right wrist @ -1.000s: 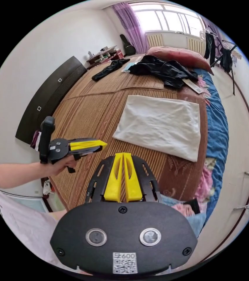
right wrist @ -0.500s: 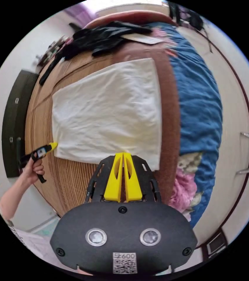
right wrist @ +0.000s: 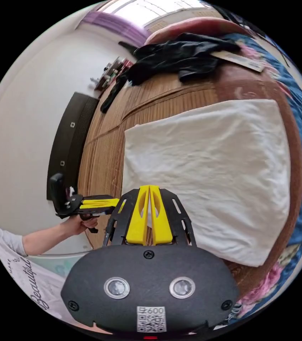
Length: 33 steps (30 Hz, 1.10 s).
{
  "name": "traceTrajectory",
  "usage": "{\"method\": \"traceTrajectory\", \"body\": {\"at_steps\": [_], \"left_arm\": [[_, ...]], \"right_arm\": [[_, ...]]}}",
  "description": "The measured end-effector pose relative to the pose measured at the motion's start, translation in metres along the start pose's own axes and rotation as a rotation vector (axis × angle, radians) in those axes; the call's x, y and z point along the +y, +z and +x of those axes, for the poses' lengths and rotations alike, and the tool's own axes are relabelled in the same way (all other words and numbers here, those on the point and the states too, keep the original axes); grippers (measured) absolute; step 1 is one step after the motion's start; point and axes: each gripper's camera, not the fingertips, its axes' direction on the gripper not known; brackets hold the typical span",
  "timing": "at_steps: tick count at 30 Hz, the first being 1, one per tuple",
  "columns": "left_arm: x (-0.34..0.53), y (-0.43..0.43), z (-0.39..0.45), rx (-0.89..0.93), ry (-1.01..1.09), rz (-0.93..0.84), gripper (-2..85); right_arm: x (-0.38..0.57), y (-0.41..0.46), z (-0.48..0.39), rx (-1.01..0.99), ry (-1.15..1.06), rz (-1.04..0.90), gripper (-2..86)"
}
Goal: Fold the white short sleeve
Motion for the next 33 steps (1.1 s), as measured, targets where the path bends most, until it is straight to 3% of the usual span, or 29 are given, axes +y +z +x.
{"method": "traceTrajectory", "body": {"at_steps": [2,9,13,17,19,22,25,28,33], "left_arm": [[0.006,0.025,0.002,-0.06,0.039,-0.055,0.7],[0.063,0.06,0.029,-0.143,0.093,0.102,0.6],[0.082,0.09,0.04,-0.135,0.076,0.123,0.6],[0.093,0.131,0.076,-0.24,0.19,0.098,0.6],[0.1,0.15,0.088,-0.268,0.222,0.101,0.6],[0.113,0.181,0.103,-0.276,0.249,0.11,0.7],[0.131,0.219,0.142,-0.4,0.393,0.116,0.8],[0.152,0.259,0.175,-0.496,0.495,0.138,0.9],[0.162,0.313,0.208,-0.513,0.497,0.133,1.0]], "right_arm": [[-0.013,0.018,-0.008,-0.078,-0.012,-0.03,-0.8],[-0.045,0.009,0.057,-0.18,0.13,-0.044,-0.8],[-0.052,-0.047,0.124,0.004,0.335,0.197,-0.8],[-0.033,-0.105,0.173,0.164,0.504,0.584,-0.8],[-0.023,-0.118,0.186,0.301,0.592,0.663,-0.8],[-0.012,-0.116,0.184,0.474,0.533,0.719,-0.8],[-0.013,-0.073,0.169,0.516,0.329,0.622,-0.8],[-0.017,-0.011,0.162,0.401,0.149,0.491,-0.8],[-0.022,0.076,0.183,0.302,0.141,0.466,-0.8]]}}
